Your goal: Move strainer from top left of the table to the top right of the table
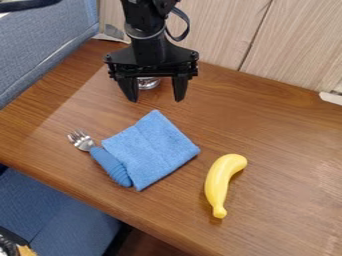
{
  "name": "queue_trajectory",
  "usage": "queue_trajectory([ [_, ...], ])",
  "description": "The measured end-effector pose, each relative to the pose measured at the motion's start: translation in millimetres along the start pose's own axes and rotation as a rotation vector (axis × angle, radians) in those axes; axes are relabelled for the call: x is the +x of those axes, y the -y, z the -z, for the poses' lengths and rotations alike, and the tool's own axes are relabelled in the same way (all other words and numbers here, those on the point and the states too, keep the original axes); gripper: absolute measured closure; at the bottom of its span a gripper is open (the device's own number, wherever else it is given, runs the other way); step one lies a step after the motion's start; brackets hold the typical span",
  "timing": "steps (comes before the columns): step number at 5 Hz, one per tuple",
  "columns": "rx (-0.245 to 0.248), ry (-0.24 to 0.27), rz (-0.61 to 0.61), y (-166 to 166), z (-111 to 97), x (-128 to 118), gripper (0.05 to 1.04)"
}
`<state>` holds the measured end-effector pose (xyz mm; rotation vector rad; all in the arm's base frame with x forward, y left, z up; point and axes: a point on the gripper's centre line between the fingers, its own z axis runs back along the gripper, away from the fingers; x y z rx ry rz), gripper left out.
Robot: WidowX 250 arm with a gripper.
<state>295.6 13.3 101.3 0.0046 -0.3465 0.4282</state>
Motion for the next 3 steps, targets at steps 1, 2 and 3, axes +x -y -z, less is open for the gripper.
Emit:
queue_trajectory([
  [1, 0.001, -0.029, -0.002, 0.6, 6.5, -4.0, 0.085],
  [2, -0.071, -0.069, -0.108, -11.0, 12.1, 12.9, 0.085],
  [3, -0.099, -0.061, -0.147, -12.3, 15.8, 32.9, 0.085],
])
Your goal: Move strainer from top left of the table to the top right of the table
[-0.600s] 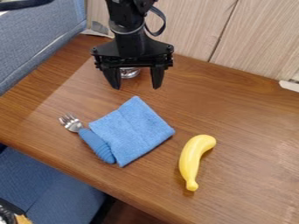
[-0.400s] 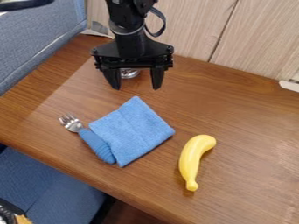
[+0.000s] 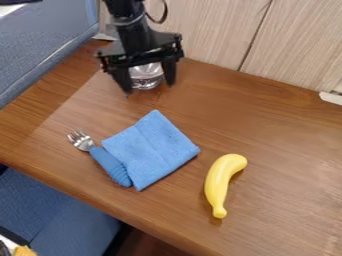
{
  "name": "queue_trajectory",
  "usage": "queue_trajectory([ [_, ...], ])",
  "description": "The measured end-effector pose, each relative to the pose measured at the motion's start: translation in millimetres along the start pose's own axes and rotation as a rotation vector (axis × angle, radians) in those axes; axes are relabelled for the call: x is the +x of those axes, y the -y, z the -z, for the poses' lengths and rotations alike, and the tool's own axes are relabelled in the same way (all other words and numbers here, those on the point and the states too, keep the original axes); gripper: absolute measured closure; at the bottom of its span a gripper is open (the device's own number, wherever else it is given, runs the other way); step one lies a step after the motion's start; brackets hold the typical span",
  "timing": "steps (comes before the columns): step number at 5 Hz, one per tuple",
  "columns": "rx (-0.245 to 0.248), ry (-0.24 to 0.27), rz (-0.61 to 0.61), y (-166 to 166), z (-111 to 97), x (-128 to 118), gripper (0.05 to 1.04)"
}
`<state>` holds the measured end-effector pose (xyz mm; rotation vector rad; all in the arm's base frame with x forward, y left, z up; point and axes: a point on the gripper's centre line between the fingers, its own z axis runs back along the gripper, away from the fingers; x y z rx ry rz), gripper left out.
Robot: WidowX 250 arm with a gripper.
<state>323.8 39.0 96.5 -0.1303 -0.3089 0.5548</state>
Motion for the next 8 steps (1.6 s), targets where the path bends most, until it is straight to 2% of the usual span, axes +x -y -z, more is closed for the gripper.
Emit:
queue_trajectory([
  [1, -0.007, 0.032, -0.081, -11.9, -0.3, 27.3, 0.085],
  [3, -0.013, 0.088, -0.233, -33.8, 16.8, 81.7, 0.085],
  [4, 0.037, 0.099, -0.31, -55.4, 31.2, 99.9, 0.085],
  [5, 0.053, 0.095, -0.387, -74.5, 42.6, 109.6, 0.085],
  [6, 0.036, 0.059, -0.442, -82.6, 58.8, 111.7, 0.085],
  [8, -0.062, -0.016, -0.455, -75.1, 90.2, 110.8, 0.085],
])
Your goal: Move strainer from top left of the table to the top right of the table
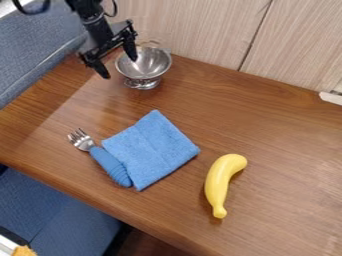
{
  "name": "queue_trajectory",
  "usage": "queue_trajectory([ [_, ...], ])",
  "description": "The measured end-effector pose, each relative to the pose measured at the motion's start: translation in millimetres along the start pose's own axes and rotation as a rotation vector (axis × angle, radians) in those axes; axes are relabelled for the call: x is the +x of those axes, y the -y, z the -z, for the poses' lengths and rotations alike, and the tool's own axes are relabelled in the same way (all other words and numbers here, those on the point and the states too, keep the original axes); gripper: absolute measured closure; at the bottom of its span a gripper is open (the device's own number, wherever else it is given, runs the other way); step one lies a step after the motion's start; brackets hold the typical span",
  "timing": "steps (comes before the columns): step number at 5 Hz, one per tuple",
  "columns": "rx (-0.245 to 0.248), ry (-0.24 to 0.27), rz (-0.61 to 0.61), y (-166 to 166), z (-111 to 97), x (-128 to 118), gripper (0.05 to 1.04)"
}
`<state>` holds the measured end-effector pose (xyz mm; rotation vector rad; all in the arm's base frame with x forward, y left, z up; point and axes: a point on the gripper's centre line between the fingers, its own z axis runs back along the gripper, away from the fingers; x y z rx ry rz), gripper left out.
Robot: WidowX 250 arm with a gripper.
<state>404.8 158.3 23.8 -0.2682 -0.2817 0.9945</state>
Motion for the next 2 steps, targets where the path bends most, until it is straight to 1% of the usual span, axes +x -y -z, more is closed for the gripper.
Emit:
queue_trajectory([
  [1, -0.044, -0.025, 0.033, 3.2, 4.7, -0.7, 0.132],
  [2, -0.039, -0.035, 0.04, 0.7, 10.5, -2.2, 0.418],
])
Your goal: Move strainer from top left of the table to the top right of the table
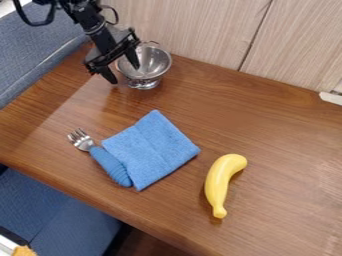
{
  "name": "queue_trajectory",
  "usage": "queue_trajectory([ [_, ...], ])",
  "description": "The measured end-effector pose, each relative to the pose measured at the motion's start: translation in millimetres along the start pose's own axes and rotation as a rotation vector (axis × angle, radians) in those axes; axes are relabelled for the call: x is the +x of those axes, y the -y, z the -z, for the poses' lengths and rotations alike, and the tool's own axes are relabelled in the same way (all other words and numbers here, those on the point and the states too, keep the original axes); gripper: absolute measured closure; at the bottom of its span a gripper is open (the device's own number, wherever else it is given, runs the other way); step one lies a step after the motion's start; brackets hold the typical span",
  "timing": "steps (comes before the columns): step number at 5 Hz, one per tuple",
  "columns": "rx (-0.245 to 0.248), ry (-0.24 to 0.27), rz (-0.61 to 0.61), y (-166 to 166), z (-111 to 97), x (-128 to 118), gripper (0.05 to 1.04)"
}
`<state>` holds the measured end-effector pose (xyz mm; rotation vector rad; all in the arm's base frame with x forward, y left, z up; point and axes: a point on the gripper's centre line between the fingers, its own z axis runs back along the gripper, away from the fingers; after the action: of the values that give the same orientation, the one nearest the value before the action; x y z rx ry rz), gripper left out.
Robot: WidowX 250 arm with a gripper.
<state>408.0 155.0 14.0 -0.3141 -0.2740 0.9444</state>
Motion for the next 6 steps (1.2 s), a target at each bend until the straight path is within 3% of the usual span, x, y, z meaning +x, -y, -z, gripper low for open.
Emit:
queue_trajectory([
  [1, 0.0, 0.0, 0.007, -0.3, 0.6, 0.0, 0.73],
  [2, 0.004, -0.003, -0.001, -1.7, 1.2, -1.5, 0.935],
  [3, 0.012, -0.007, 0.004, -3.9, 2.4, -3.2, 1.003],
  [5, 0.014, -0.004, 0.014, -2.3, 1.3, -3.5, 1.004],
  [6, -0.004, 0.005, 0.046, 8.1, -9.4, -8.0, 1.005],
])
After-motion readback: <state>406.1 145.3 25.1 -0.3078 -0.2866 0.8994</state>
